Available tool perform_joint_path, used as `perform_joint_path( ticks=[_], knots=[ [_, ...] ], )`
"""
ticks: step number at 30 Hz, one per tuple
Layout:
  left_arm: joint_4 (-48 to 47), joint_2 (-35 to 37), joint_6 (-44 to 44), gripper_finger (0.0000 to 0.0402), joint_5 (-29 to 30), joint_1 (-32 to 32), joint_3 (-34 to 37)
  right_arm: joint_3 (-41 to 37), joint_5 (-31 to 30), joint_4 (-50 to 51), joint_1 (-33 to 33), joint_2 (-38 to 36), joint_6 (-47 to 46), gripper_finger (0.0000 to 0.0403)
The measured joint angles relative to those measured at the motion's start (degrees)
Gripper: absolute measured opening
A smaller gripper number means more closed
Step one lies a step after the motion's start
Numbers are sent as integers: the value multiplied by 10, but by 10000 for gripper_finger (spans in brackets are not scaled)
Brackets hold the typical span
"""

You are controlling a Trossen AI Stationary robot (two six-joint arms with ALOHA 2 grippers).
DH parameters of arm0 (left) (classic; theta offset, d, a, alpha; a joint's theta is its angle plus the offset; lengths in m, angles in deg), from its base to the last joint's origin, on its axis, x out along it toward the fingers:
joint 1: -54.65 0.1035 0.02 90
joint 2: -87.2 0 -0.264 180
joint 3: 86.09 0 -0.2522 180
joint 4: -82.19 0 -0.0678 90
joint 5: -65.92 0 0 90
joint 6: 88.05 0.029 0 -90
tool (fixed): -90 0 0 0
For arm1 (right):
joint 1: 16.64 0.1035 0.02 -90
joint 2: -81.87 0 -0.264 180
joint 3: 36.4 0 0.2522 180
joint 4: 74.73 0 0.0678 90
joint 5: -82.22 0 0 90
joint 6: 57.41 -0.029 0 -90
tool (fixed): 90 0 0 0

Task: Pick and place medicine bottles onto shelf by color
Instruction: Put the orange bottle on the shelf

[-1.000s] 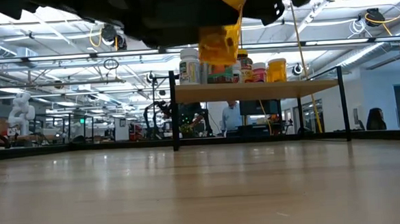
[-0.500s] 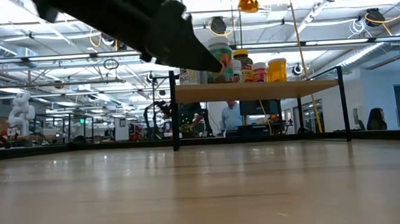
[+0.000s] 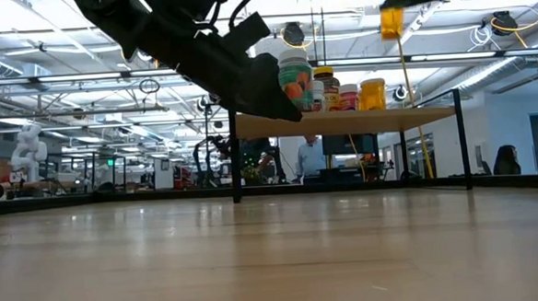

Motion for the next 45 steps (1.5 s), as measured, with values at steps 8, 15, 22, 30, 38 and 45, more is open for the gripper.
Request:
perform_joint_path(
  ticks=[8, 15, 22, 30, 38, 45],
  knots=[
    [1, 0, -9, 363, 0, 6, 0, -27, 121, 40, -164, 19, -107, 207],
    [-2, 0, -17, 363, -1, 0, 0, -136, 192, -84, -246, 23, -139, 207],
    [-10, 0, -17, 363, -2, -1, 0, -192, 271, -122, -308, 24, -161, 207],
    [-16, 0, -17, 363, -2, 1, 0, -209, 321, -120, -323, 24, -173, 208],
    [-15, 0, -10, 363, -1, 1, 0, -209, 319, -117, -323, 24, -165, 239],
    [-55, 31, -7, 363, 112, -6, -2, -210, 344, -118, -323, 2, -150, 285]
  ],
)
